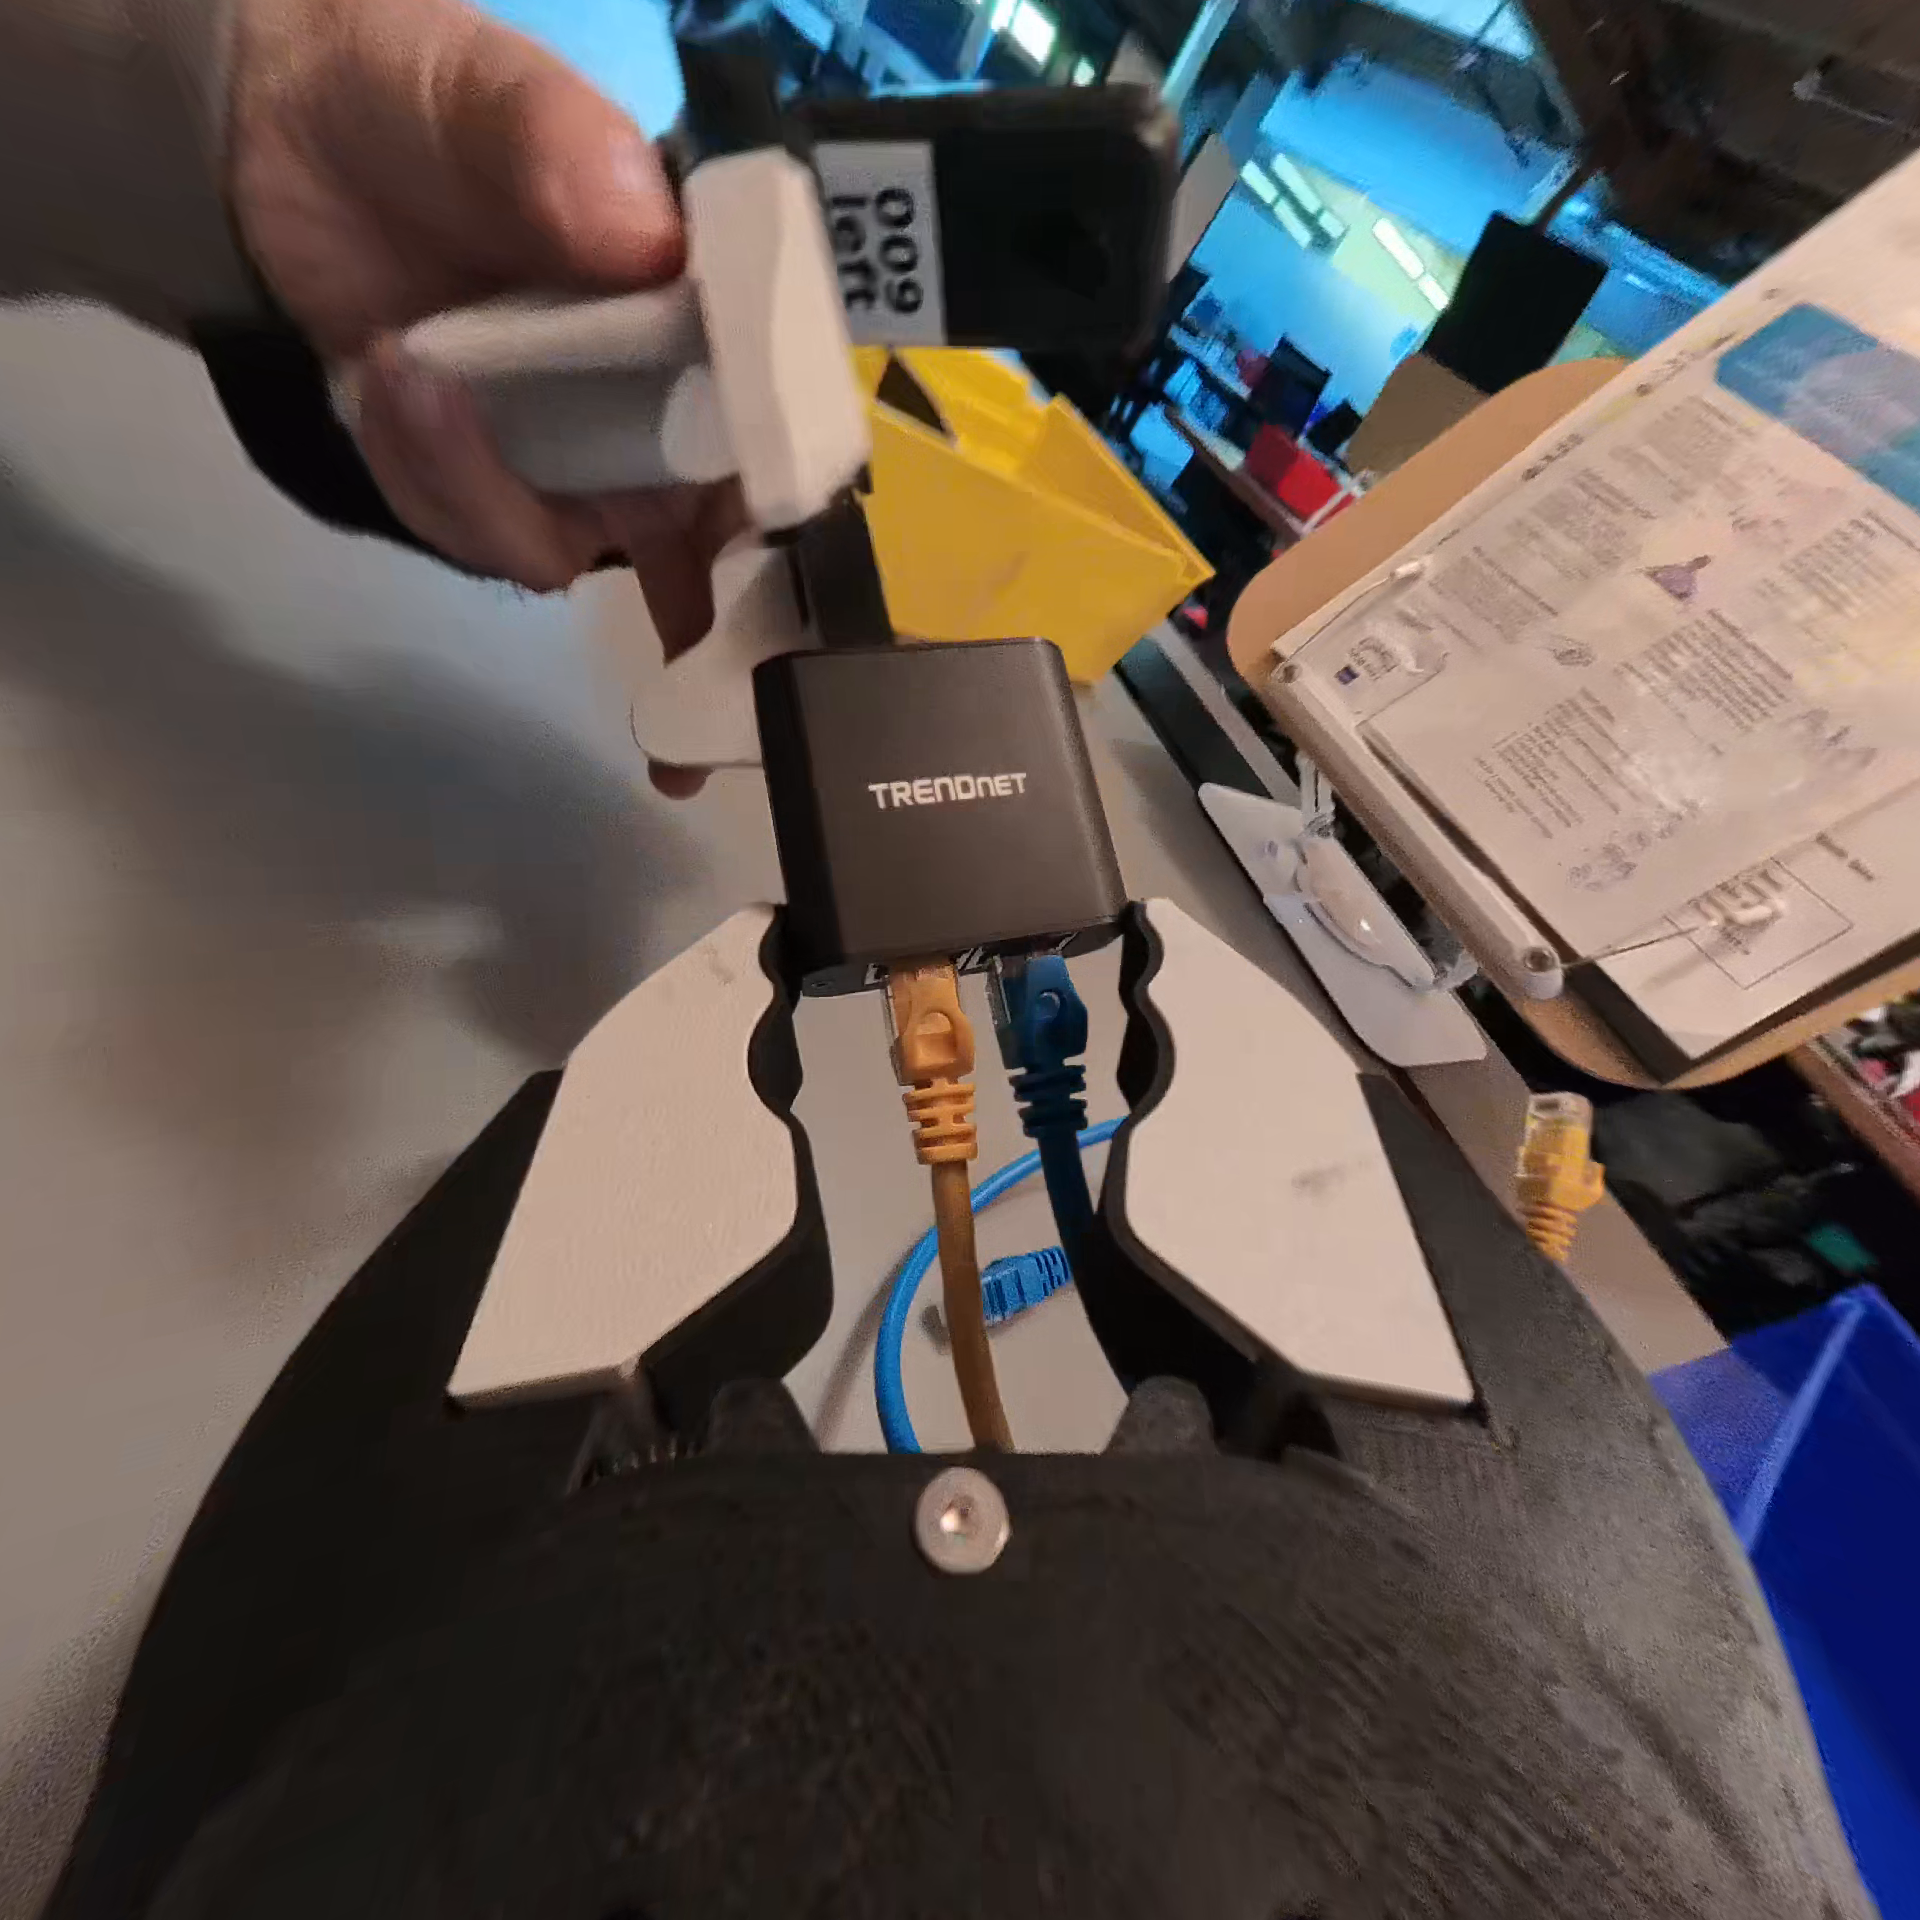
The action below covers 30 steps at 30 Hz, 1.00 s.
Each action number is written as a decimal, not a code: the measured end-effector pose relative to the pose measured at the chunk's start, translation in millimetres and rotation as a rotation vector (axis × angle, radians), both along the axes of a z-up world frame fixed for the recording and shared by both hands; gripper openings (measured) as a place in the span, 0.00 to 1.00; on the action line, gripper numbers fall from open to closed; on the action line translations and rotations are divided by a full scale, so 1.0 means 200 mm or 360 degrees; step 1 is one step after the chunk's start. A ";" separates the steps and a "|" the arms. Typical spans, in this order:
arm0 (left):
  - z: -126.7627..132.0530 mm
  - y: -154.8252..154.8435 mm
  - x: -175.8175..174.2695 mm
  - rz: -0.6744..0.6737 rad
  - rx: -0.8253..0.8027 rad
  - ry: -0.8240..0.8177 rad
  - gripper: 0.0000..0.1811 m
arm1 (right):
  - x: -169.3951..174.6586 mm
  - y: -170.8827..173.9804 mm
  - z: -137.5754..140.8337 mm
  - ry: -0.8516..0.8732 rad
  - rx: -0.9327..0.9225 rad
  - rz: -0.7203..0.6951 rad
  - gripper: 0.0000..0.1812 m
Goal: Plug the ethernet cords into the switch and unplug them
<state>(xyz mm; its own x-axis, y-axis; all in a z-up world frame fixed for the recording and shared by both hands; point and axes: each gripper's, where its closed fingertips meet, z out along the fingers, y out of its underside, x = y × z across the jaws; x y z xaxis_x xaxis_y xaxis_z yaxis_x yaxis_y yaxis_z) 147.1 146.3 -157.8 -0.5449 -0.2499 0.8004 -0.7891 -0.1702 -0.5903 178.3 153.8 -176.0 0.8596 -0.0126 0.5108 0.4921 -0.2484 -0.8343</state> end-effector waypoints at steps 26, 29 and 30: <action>-0.07 -0.04 0.03 -0.0112 -0.0577 0.0336 0.14 | -0.08 -0.01 0.04 0.0586 0.0451 0.0328 0.35; -0.09 -0.04 0.05 -0.0102 -0.0593 0.0347 0.14 | -0.06 -0.02 0.02 0.0607 0.0415 0.0310 0.35; -0.09 -0.04 0.06 -0.0101 -0.0603 0.0357 0.14 | -0.06 -0.02 0.00 0.0636 0.0408 0.0314 0.34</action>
